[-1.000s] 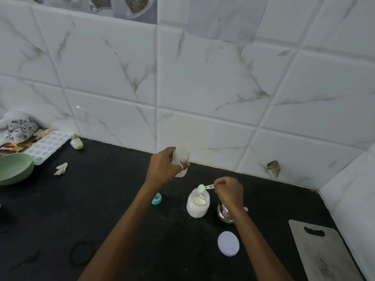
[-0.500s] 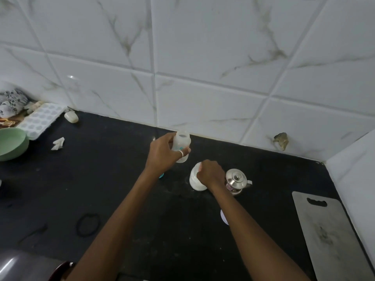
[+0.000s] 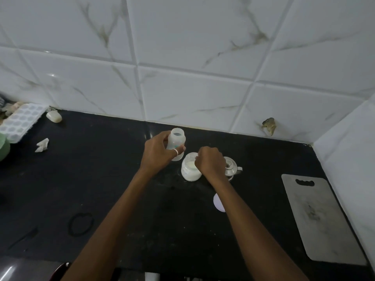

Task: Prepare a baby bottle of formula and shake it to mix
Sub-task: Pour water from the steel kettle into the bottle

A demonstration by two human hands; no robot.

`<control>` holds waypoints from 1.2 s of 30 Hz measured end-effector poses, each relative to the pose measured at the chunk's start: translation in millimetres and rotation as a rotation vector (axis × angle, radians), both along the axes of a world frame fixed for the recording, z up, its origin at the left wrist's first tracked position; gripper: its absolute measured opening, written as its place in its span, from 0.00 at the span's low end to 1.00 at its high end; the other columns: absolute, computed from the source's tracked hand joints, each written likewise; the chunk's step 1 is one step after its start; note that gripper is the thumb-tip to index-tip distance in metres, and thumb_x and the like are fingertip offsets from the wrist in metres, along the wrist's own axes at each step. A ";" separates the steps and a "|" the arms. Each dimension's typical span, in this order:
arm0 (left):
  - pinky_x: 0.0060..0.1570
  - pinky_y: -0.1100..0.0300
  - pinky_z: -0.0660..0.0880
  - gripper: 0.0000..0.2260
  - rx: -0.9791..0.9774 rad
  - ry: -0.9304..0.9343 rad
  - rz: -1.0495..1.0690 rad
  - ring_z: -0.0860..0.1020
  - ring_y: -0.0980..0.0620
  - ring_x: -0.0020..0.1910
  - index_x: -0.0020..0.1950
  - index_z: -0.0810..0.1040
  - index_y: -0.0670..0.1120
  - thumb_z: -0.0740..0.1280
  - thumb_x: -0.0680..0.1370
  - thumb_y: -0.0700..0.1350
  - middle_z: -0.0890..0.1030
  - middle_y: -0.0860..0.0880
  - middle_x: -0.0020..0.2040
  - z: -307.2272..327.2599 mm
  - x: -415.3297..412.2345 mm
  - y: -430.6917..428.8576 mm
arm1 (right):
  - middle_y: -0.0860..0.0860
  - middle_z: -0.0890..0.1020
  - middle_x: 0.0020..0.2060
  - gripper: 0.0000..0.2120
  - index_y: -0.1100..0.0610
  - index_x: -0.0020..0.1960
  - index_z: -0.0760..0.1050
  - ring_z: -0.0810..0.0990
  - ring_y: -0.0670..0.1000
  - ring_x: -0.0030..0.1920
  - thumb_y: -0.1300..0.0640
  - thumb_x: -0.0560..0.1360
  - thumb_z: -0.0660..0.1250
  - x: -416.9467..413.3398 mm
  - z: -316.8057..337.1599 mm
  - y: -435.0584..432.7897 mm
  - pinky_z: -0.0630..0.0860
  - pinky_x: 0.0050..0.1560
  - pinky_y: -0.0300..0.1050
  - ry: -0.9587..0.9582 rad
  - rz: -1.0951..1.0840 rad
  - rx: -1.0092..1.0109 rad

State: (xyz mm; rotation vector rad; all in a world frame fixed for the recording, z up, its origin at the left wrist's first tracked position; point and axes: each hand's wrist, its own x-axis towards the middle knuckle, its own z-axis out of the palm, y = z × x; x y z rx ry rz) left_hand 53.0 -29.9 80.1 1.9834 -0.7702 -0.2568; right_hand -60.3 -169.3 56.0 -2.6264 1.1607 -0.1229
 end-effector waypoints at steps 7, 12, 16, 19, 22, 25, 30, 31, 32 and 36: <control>0.44 0.77 0.72 0.24 -0.008 0.001 -0.075 0.80 0.62 0.48 0.63 0.79 0.50 0.80 0.69 0.52 0.82 0.57 0.52 -4.9 -30.9 -16.5 | 0.48 0.81 0.35 0.12 0.56 0.42 0.80 0.80 0.50 0.36 0.51 0.80 0.67 -59.9 1.0 -20.9 0.75 0.34 0.44 -0.167 -0.142 0.053; 0.43 0.80 0.68 0.23 0.015 -0.012 -0.095 0.77 0.68 0.46 0.63 0.79 0.51 0.79 0.70 0.53 0.81 0.59 0.50 -12.1 -51.5 -22.6 | 0.53 0.80 0.37 0.12 0.55 0.38 0.78 0.81 0.55 0.39 0.53 0.79 0.64 -108.7 -27.0 -20.4 0.65 0.32 0.42 -0.125 -0.232 0.057; 0.43 0.80 0.68 0.22 0.024 -0.003 -0.099 0.76 0.70 0.46 0.62 0.79 0.52 0.79 0.70 0.52 0.80 0.61 0.49 -16.8 -60.2 -22.6 | 0.54 0.84 0.44 0.11 0.56 0.43 0.80 0.84 0.58 0.47 0.51 0.79 0.65 -130.0 -63.7 -15.1 0.69 0.40 0.44 -0.075 -0.264 0.124; 0.43 0.81 0.68 0.22 0.024 -0.008 -0.094 0.76 0.71 0.45 0.62 0.79 0.51 0.79 0.70 0.51 0.78 0.63 0.47 -19.7 -63.1 -18.5 | 0.54 0.83 0.47 0.10 0.57 0.46 0.78 0.82 0.57 0.49 0.51 0.80 0.66 -133.4 -79.4 -15.1 0.69 0.42 0.45 -0.113 -0.325 0.119; 0.44 0.80 0.69 0.23 0.031 -0.027 -0.095 0.77 0.70 0.46 0.62 0.79 0.51 0.80 0.70 0.51 0.80 0.61 0.49 -20.2 -64.3 -12.8 | 0.55 0.79 0.48 0.09 0.58 0.47 0.75 0.79 0.55 0.49 0.53 0.81 0.63 -129.3 -82.2 -23.8 0.68 0.42 0.45 -0.370 -0.430 0.119; 0.44 0.78 0.70 0.22 0.023 -0.027 -0.086 0.78 0.71 0.46 0.61 0.80 0.51 0.80 0.69 0.51 0.82 0.60 0.49 -20.8 -66.0 -7.7 | 0.56 0.78 0.52 0.11 0.60 0.52 0.75 0.74 0.51 0.51 0.53 0.82 0.61 -122.2 -81.7 -44.7 0.66 0.47 0.42 -0.535 -0.460 0.209; 0.45 0.78 0.70 0.23 0.015 -0.028 -0.077 0.77 0.73 0.48 0.62 0.80 0.51 0.80 0.69 0.50 0.82 0.61 0.50 -22.0 -69.7 -2.4 | 0.55 0.79 0.52 0.13 0.59 0.52 0.76 0.77 0.50 0.50 0.49 0.83 0.61 -111.4 -92.2 -75.7 0.74 0.50 0.49 -0.601 -0.436 0.404; 0.46 0.78 0.71 0.23 0.014 -0.028 -0.081 0.78 0.73 0.49 0.62 0.80 0.51 0.80 0.69 0.50 0.82 0.61 0.51 -21.8 -70.2 -1.9 | 0.54 0.80 0.51 0.13 0.57 0.52 0.76 0.78 0.51 0.50 0.48 0.83 0.61 -110.1 -95.0 -79.3 0.76 0.51 0.50 -0.627 -0.445 0.444; 0.47 0.77 0.71 0.23 0.014 -0.028 -0.084 0.78 0.72 0.50 0.62 0.80 0.51 0.80 0.69 0.50 0.82 0.61 0.51 -22.4 -69.9 -1.2 | 0.54 0.81 0.50 0.12 0.55 0.52 0.76 0.80 0.51 0.49 0.47 0.83 0.61 -108.7 -95.3 -80.5 0.77 0.49 0.49 -0.646 -0.458 0.496; 0.51 0.72 0.75 0.24 0.014 -0.021 -0.091 0.80 0.66 0.53 0.63 0.80 0.51 0.80 0.69 0.51 0.83 0.59 0.54 -23.9 -70.0 -0.2 | 0.52 0.82 0.45 0.16 0.56 0.50 0.76 0.80 0.48 0.43 0.43 0.82 0.63 -101.7 -103.3 -89.8 0.74 0.40 0.43 -0.666 -0.499 0.652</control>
